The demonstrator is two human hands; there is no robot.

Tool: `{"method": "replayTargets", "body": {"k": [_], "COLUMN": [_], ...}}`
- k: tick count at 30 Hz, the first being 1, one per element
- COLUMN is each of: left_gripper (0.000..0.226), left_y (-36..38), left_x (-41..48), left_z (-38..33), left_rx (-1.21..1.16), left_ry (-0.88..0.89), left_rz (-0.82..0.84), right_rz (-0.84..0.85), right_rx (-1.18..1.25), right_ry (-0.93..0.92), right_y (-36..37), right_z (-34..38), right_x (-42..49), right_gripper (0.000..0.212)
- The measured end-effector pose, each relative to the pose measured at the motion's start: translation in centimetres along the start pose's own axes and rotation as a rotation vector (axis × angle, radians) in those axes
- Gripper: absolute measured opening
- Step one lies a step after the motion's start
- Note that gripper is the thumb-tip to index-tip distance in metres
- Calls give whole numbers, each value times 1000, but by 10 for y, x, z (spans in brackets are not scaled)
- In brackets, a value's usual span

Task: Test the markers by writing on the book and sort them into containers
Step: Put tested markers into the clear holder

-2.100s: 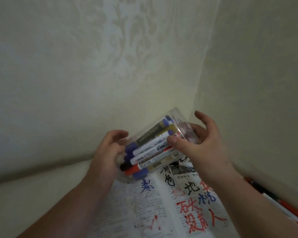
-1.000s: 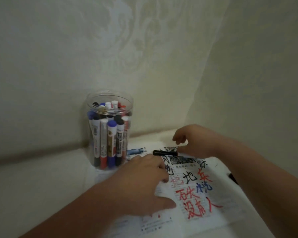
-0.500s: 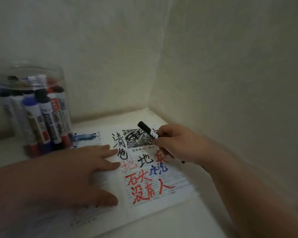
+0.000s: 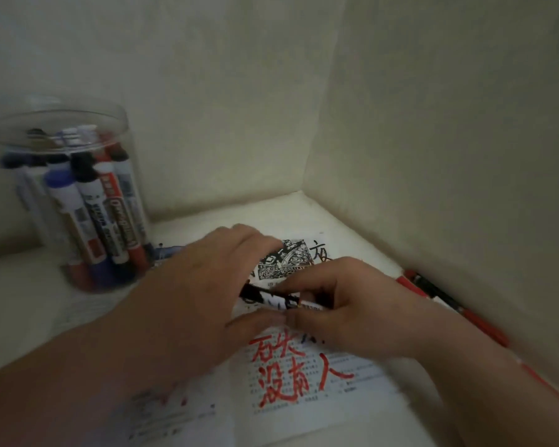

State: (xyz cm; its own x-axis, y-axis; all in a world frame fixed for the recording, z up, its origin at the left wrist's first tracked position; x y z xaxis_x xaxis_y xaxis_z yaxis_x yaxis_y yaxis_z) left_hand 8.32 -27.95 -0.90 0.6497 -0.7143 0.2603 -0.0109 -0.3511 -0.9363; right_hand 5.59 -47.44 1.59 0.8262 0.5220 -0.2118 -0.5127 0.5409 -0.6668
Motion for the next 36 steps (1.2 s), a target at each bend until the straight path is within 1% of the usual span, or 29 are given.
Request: {"method": "replayTargets", "body": {"k": [1,2,3,4,6,7,8,9,10,12,13,16,18,23,25,27,29,30,31,32,34,36], "left_gripper": [49,41,36,32,18,11,9,12,18,31,33,31,30,20,24,39,51,57,63,68,76,82], "left_y": [5,8,12,13,12,13,13,15,15,14,14,13,12,4,4,6,9,9,10,10,5,-1], "left_x": [-1,-2,-2,-1,1,0,-1,-1,-1,-1,-2,-2,-3,0,-1,-3,-6,-7,-8,-9,-12,-13], "left_z": [0,-1,-1,-2,0,0,1,0,-2,-1,2,7,6,4,3,1,4,5,5,5,2,-3], "left_rx": [9,18,26,24,-30,-88,-141,-180,-219,-293,-301,-293,-311,-391,-419,-449,-365,-285,-207,-157,-151,-129], "left_ry": [25,44,59,36,-119,-178,-218,-224,-213,-168,-148,-100,-90,-92,-133,-173,-174,-163,-145,-126,-140,-177], "left_rz": [22,44,51,55,59,63,71,90,115,119,103,30,3,42,88,142,218,280,340,388,487,619], "right_rz": [6,-37,-105,-153,-213,-222,-235,-250,-281,-343,-366,-400,-405,-438,-534,-730,-913,-942,-909,-823,-581,-373], "right_rx": [59,82,82,114,338,475,588,680,715,711,694,654,673,617,616,717,810,811,780,716,553,505], "right_ry": [0,-14,-17,-26,-70,-98,-144,-192,-225,-248,-245,-241,-261,-302,-272,-224,-181,-148,-104,-46,64,101], "right_y": [1,2,2,1,0,0,1,3,5,12,15,19,21,20,16,5,-12,-20,-25,-29,-34,-34], "right_z": [3,1,-2,-9,-22,-23,-26,-23,-22,-22,-21,-16,-15,-8,-7,-15,-26,-29,-31,-31,-25,-22], "right_x": [0,2,2,1,1,3,5,8,11,16,17,19,20,15,12,9,4,0,-4,-9,-23,-38], "right_gripper": [20,15,14,22,28,26,22,17,12,9,9,5,7,15,22,27,33,36,38,38,35,37]}}
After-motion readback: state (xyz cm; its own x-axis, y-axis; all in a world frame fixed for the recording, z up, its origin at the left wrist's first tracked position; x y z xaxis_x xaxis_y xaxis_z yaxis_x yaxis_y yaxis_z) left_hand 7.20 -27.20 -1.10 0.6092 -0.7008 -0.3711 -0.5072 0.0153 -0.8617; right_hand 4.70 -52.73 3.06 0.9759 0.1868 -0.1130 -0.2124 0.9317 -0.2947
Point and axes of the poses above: each hand's wrist, its own x-axis towards the middle knuckle, its own y-axis out of the palm, z = x × y, the point moved 2 cm from there along x, towards the middle knuckle, and after that the axes turned 9 degrees about z, right-handed, at the moved point
